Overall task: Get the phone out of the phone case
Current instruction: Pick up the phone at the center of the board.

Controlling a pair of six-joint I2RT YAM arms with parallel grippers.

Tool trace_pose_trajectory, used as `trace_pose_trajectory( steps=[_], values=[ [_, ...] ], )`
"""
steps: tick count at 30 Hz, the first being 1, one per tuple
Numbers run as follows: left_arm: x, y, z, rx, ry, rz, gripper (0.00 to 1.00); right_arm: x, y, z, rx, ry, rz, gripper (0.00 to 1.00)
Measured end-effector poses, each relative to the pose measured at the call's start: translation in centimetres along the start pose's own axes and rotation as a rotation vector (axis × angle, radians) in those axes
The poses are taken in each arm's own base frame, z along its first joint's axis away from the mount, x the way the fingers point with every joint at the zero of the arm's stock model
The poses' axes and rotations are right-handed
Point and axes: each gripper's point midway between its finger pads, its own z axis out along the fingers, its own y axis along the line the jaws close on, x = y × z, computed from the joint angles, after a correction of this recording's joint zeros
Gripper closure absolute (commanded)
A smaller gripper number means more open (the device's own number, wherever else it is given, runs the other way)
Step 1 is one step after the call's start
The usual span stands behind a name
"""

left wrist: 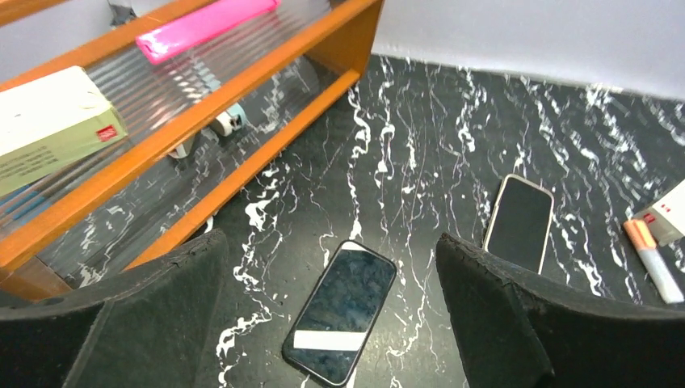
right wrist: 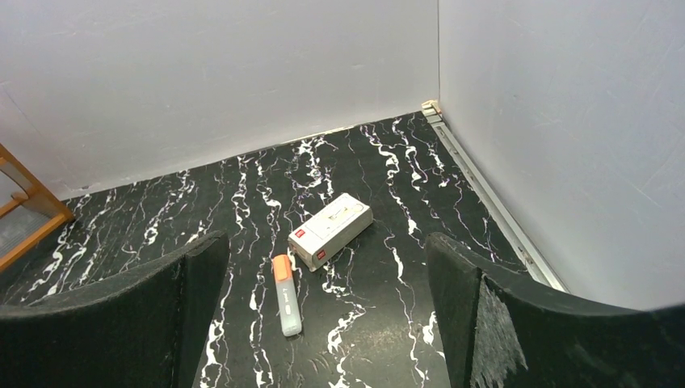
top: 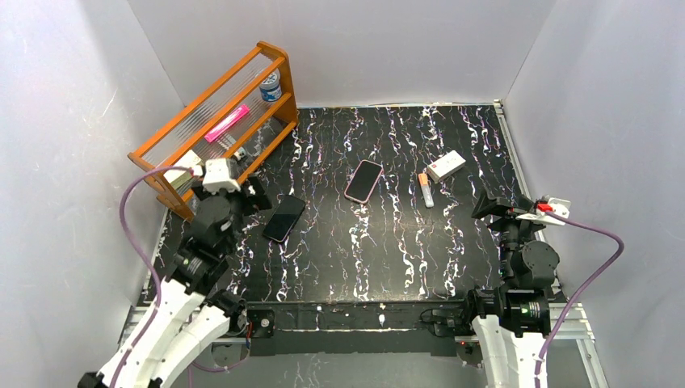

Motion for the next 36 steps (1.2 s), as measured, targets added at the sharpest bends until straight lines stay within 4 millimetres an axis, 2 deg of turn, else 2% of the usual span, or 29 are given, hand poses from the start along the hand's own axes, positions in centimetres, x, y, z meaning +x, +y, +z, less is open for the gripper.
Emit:
trace_pose_trajectory(
  steps=[6,9,12,17,20,23,28,36],
  values=[
    [2.1,-3.0,2.8,0.055,0.194,0.086,0.02,0.6,0.2,0.3,-0.007,0.028,0.003,0.01],
    [4.5,-4.5,4.5,0.085,0.326,0.147,0.02,0.9,0.4,0.3,-0.018,0.037,0.008,0.01],
    [7.9,-5.4,6.5,0.085,0.491,0.241,0.02,0.9,0.6,0.3,-0.027,0.041,0.012,0.01],
    [14.2,-5.3,8.7,0.073,0.768,0.404,0.02,1.1,1.1,0.2,-0.05,0.048,0.017,0.01],
    [17.6,-4.7,9.2,0.082,0.906,0.453,0.02,1.1,1.3,0.2,-0.06,0.051,0.019,0.01],
    [20.3,-3.5,9.2,0.078,1.02,0.483,0.02,1.2,1.6,0.1,-0.071,0.055,0.02,0.01],
    [22.4,-2.5,8.8,0.108,1.124,0.471,0.02,1.3,1.9,0.1,-0.087,0.06,0.021,0.01],
    [23.9,-1.9,9.0,0.164,1.18,0.42,0.02,1.4,2.2,0.0,-0.101,0.063,0.023,0.01]
  ],
)
